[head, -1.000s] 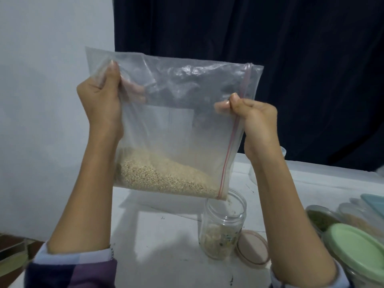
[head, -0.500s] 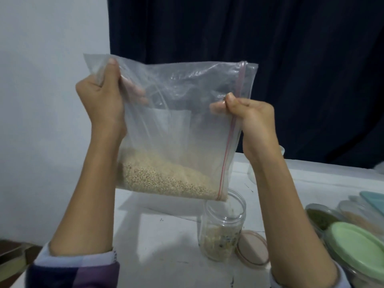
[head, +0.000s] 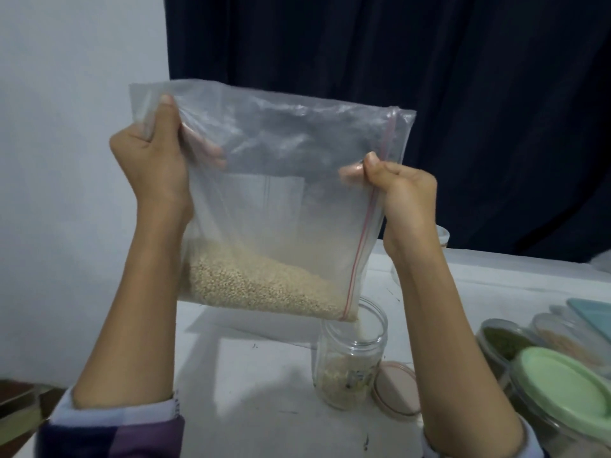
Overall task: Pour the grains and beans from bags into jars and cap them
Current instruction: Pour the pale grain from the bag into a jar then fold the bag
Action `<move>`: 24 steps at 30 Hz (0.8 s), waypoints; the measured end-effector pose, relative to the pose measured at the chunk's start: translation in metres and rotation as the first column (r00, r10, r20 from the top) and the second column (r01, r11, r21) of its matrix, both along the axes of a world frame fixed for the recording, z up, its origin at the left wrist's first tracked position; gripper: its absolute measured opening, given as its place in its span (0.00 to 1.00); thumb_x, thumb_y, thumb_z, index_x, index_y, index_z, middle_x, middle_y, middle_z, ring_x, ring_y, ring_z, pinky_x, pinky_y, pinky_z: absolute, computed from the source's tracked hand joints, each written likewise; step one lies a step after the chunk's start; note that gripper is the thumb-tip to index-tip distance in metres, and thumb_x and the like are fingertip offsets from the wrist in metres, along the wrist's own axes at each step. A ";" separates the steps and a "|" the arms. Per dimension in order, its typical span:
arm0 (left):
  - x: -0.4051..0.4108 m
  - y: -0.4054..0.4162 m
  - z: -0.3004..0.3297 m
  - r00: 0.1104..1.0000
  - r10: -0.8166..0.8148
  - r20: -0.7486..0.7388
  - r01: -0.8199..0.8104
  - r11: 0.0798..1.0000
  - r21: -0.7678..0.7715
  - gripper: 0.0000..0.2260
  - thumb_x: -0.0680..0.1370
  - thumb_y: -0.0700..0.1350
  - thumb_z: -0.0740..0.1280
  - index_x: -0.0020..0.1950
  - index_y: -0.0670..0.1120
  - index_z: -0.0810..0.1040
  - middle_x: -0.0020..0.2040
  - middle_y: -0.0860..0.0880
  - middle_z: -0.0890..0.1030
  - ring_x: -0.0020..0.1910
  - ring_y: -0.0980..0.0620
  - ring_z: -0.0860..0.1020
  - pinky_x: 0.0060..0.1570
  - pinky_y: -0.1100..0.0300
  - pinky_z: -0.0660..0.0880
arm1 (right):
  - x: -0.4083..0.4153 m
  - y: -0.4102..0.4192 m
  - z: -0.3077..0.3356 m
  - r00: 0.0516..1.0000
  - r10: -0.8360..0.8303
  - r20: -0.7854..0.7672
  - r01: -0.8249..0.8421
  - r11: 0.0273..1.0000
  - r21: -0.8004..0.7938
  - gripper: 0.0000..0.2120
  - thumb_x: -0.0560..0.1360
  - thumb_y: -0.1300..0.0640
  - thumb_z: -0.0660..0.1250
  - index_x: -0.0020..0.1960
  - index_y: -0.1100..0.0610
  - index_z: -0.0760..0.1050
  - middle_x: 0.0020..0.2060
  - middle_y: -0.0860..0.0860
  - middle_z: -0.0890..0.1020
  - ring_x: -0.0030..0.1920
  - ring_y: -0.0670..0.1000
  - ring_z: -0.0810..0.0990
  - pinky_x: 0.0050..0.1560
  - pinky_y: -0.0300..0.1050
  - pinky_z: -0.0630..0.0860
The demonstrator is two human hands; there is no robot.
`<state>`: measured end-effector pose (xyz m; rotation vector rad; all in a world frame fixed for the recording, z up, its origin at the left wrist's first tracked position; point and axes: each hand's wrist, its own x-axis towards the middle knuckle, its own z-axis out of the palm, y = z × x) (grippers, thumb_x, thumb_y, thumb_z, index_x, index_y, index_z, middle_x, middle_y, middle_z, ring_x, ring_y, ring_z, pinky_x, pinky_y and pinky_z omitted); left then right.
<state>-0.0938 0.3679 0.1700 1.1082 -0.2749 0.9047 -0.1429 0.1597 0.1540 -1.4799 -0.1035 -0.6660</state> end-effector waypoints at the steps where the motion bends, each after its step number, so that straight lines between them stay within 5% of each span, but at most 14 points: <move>1: 0.002 0.002 0.000 1.000 0.012 0.003 -0.012 1.000 -0.007 0.22 0.78 0.44 0.65 0.24 0.51 0.68 0.21 0.59 0.71 0.24 0.61 0.69 0.28 0.65 0.67 | 0.000 0.000 0.000 1.000 -0.002 0.004 0.002 1.000 0.000 0.12 0.78 0.58 0.65 0.40 0.59 0.83 0.40 0.50 0.86 0.49 0.45 0.83 0.64 0.43 0.72; 4: 0.007 0.001 -0.002 0.999 0.047 -0.019 -0.046 0.998 0.037 0.19 0.76 0.49 0.65 0.27 0.44 0.70 0.29 0.42 0.75 0.27 0.48 0.72 0.30 0.59 0.68 | 0.000 0.002 -0.001 1.000 0.027 -0.011 -0.027 0.998 -0.058 0.12 0.78 0.58 0.65 0.41 0.60 0.83 0.40 0.50 0.86 0.48 0.44 0.83 0.60 0.39 0.73; 7: 0.009 0.005 -0.002 0.999 0.044 -0.005 -0.044 0.999 0.000 0.20 0.76 0.48 0.66 0.26 0.44 0.68 0.25 0.46 0.73 0.26 0.52 0.71 0.28 0.61 0.67 | -0.001 0.001 0.001 1.000 0.010 0.018 -0.009 0.999 -0.038 0.12 0.78 0.58 0.65 0.41 0.60 0.83 0.40 0.50 0.86 0.48 0.43 0.83 0.61 0.39 0.73; 10: 0.008 0.003 0.000 0.999 0.043 -0.001 -0.043 0.999 0.029 0.21 0.74 0.52 0.67 0.28 0.39 0.69 0.27 0.37 0.72 0.28 0.47 0.71 0.29 0.54 0.66 | -0.002 0.000 0.001 0.999 0.043 -0.006 -0.044 0.995 -0.084 0.12 0.78 0.58 0.65 0.41 0.59 0.83 0.40 0.49 0.86 0.47 0.41 0.83 0.59 0.36 0.72; 13: 0.006 -0.001 0.002 0.998 0.055 0.005 -0.055 0.998 -0.023 0.23 0.78 0.46 0.65 0.22 0.49 0.66 0.20 0.55 0.69 0.23 0.58 0.68 0.26 0.63 0.65 | -0.001 0.000 0.000 1.000 0.018 0.011 -0.018 1.000 -0.017 0.11 0.78 0.59 0.65 0.41 0.60 0.83 0.40 0.50 0.86 0.47 0.43 0.83 0.63 0.42 0.73; 15: 0.006 -0.004 0.001 0.999 0.048 0.006 -0.049 0.999 0.013 0.23 0.78 0.46 0.65 0.24 0.49 0.64 0.20 0.58 0.67 0.22 0.59 0.66 0.26 0.64 0.64 | -0.002 -0.001 0.000 1.000 0.018 0.004 -0.018 1.000 -0.023 0.11 0.78 0.59 0.65 0.41 0.60 0.83 0.39 0.49 0.86 0.47 0.43 0.83 0.62 0.41 0.73; 19: 0.011 0.000 0.001 0.997 0.075 0.010 -0.075 0.997 -0.012 0.23 0.76 0.52 0.65 0.28 0.36 0.70 0.26 0.39 0.74 0.26 0.48 0.71 0.30 0.58 0.68 | -0.002 -0.003 0.002 1.000 0.028 0.011 -0.028 0.999 -0.023 0.11 0.78 0.59 0.65 0.42 0.60 0.83 0.40 0.49 0.86 0.46 0.42 0.83 0.58 0.35 0.73; 24: 0.018 0.002 -0.001 0.993 0.114 0.043 -0.115 0.993 0.014 0.26 0.74 0.55 0.65 0.31 0.31 0.72 0.29 0.33 0.72 0.27 0.41 0.69 0.30 0.53 0.67 | -0.001 -0.002 0.004 0.999 0.048 0.017 -0.047 0.997 -0.061 0.11 0.78 0.59 0.64 0.42 0.60 0.83 0.39 0.49 0.86 0.46 0.41 0.83 0.57 0.32 0.73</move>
